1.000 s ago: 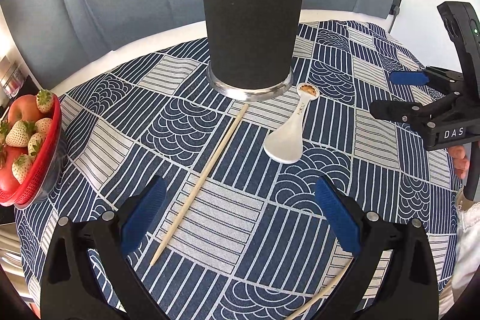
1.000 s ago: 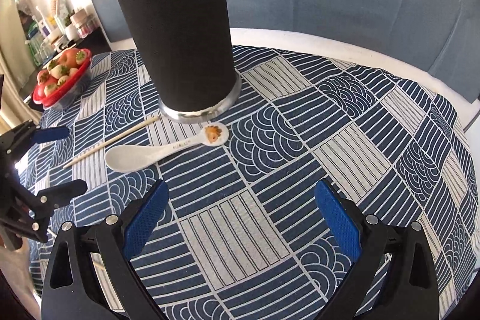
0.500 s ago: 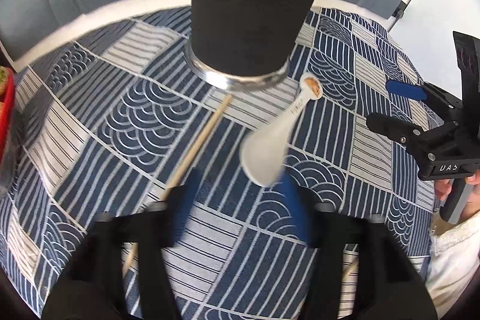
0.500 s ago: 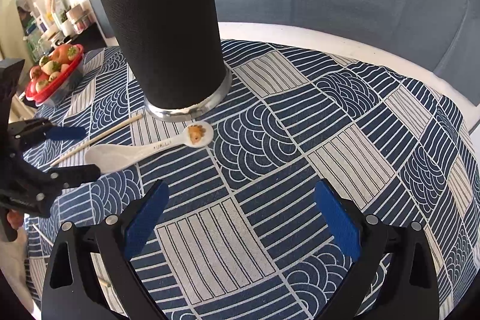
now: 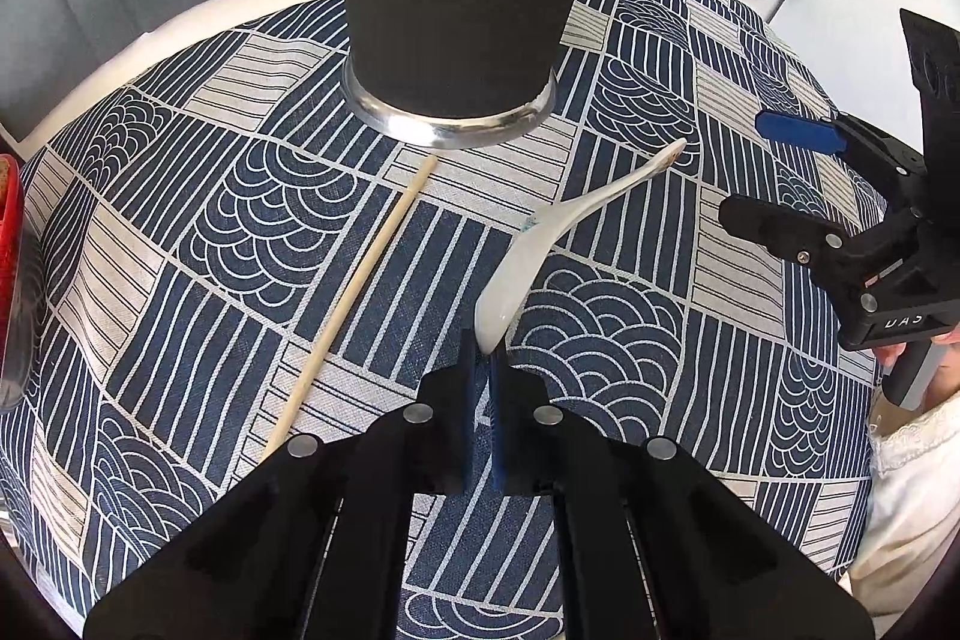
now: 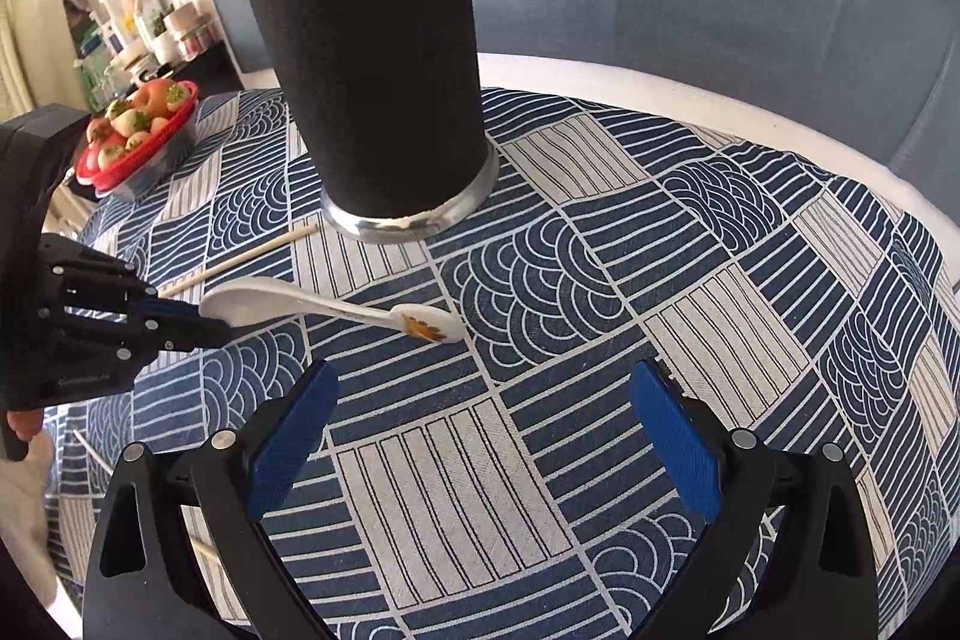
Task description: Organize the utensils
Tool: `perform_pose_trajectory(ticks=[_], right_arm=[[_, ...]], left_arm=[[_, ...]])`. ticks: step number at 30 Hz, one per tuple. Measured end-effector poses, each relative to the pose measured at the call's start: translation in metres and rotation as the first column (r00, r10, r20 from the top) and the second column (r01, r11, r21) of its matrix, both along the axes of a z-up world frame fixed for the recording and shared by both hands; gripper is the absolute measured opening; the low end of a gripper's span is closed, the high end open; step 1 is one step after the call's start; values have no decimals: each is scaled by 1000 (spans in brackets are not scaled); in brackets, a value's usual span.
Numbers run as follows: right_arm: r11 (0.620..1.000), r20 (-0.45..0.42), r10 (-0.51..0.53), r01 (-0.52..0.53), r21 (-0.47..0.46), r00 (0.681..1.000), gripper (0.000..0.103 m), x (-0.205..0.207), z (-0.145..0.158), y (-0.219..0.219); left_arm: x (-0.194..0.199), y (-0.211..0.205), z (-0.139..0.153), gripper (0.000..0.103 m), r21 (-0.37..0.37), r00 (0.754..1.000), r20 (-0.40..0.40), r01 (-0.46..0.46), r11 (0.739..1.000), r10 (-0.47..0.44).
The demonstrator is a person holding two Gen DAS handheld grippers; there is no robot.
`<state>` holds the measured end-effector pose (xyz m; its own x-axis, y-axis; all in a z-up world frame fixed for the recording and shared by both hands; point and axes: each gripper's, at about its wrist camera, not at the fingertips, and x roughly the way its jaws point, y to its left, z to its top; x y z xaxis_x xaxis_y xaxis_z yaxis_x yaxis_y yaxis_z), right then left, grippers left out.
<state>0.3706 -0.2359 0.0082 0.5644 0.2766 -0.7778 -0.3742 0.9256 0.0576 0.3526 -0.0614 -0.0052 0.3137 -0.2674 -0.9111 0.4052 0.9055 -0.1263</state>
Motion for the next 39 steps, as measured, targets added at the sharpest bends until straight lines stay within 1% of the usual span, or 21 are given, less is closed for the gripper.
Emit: perform_pose_trajectory(ticks=[4, 7, 10, 14, 15, 16, 17, 19, 20, 22, 24, 26, 29, 32, 34, 39], right_arm=[[996, 45, 70, -67, -65, 997, 93, -1, 0, 12], [982, 71, 147, -136, -131, 987, 93, 1, 0, 25], [955, 57, 239, -224, -194, 969, 93, 3, -5, 42], [905, 61, 365, -339, -256, 929, 92, -3, -9, 64], [891, 56, 394, -366, -269, 917, 86, -5, -11, 69], [873, 32, 426, -402, -276, 904, 42, -6, -13, 74], [864, 5, 427, -406, -299, 904, 28, -5, -16, 78], [868, -21, 438, -429, -250, 899, 21, -4, -15, 77], [869, -22, 444, -436, -232, 896, 19, -5, -15, 76], [863, -2, 457, -444, -239, 889, 16, -11, -16, 77], [861, 4, 460, -445, -246, 888, 13, -14, -16, 78], [863, 3, 462, -449, -234, 887, 12, -16, -15, 78], [857, 0, 473, -460, -234, 881, 6, -19, -13, 77], [849, 7, 483, -467, -248, 875, 5, -22, -14, 83], [845, 17, 492, -473, -249, 870, 5, -24, -14, 87], [851, 31, 498, -481, -211, 867, 5, -26, -12, 88]], left_arm=[[-6, 3, 1, 4, 17, 1000, 11, 15, 1000, -15], [-8, 5, 2, 4, 21, 1000, 17, 24, 999, -24], [-9, 7, 3, 4, 21, 999, 15, 29, 999, -29], [-11, 10, 5, 4, 25, 999, 20, 42, 999, -43], [-11, 11, 6, 4, 27, 999, 23, 42, 999, -43], [-11, 12, 7, 5, 28, 999, 27, 42, 999, -43], [-11, 14, 9, 5, 43, 999, 40, 34, 999, -36], [-11, 19, 13, 5, 51, 998, 58, 23, 998, -26], [-11, 21, 16, 5, 48, 998, 65, 19, 999, -22], [-11, 24, 20, 5, 43, 997, 71, 14, 999, -17], [-11, 22, 23, 3, 57, 996, 82, 15, 998, -20], [-13, 22, 28, 3, 65, 995, 99, 18, 998, -25], [-15, 22, 35, 2, 63, 992, 121, 31, 998, -38], [-18, 22, 42, 2, 85, 989, 145, 31, 996, -43], [-17, 25, 47, 2, 76, 988, 152, 23, 997, -35], [-16, 30, 55, 2, 93, 984, 176, 12, 996, -29]])
